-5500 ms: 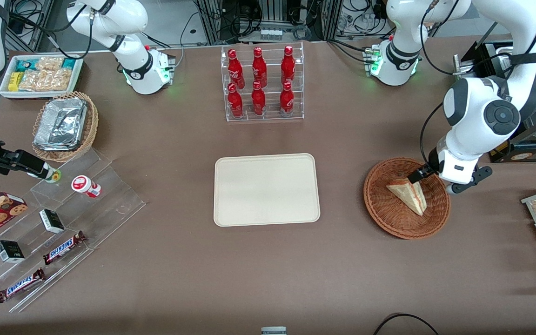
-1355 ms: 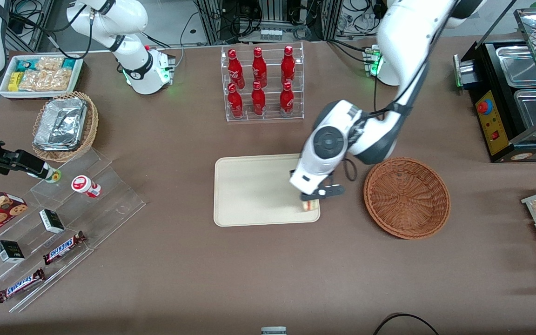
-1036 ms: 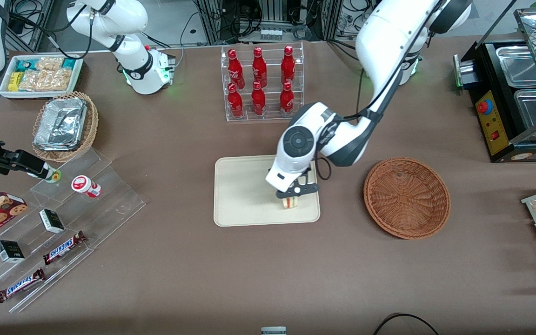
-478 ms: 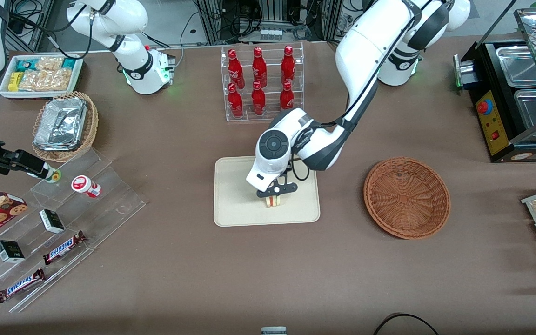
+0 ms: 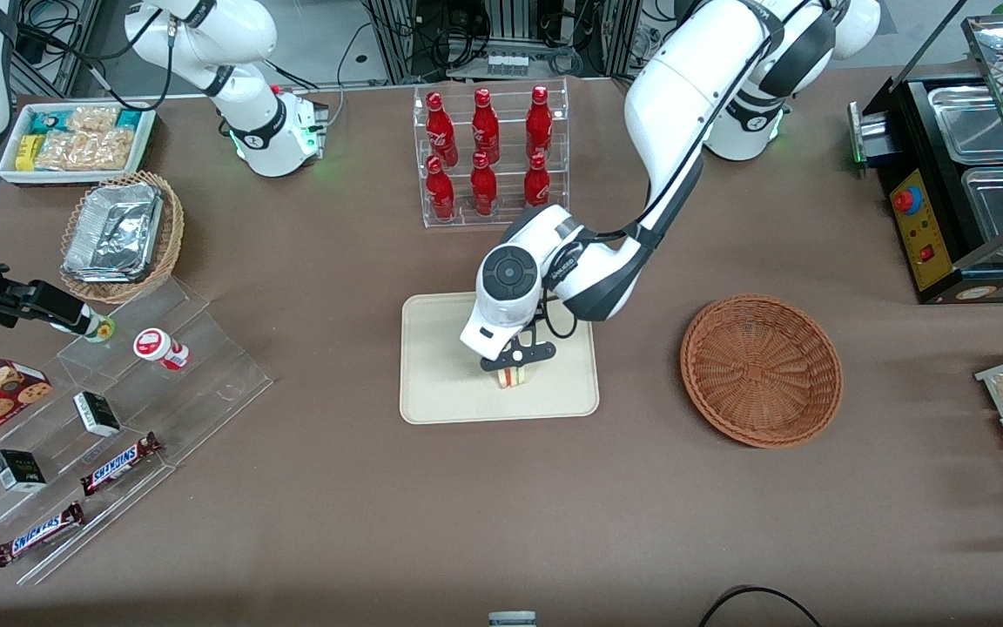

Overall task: Place sandwich from basket to tray
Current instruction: 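Lower the sandwich onto the tray and open the left gripper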

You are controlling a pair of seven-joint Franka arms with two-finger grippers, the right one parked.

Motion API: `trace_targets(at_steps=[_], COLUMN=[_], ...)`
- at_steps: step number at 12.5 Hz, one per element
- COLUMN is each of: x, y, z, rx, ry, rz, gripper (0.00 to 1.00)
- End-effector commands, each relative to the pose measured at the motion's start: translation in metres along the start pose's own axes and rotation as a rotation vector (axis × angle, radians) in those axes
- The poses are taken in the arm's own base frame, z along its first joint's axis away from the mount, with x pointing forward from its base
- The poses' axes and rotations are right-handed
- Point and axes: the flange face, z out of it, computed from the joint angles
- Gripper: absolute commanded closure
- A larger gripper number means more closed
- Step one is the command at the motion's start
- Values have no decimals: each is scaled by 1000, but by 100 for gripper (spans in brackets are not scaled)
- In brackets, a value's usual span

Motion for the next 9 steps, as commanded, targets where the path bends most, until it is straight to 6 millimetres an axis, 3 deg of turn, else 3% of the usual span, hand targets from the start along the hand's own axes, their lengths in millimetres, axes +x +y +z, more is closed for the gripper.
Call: trace_targets(at_steps=[1, 2, 3, 4, 9], x=[0, 1, 1, 1, 2], y=[10, 10, 10, 10, 11], z=[1, 0, 0, 0, -19], rx=[9, 7, 7, 8, -3], ry=[23, 24, 24, 25, 36], rz=[-22, -24, -31, -29, -26], gripper=[100, 93, 64, 1, 0])
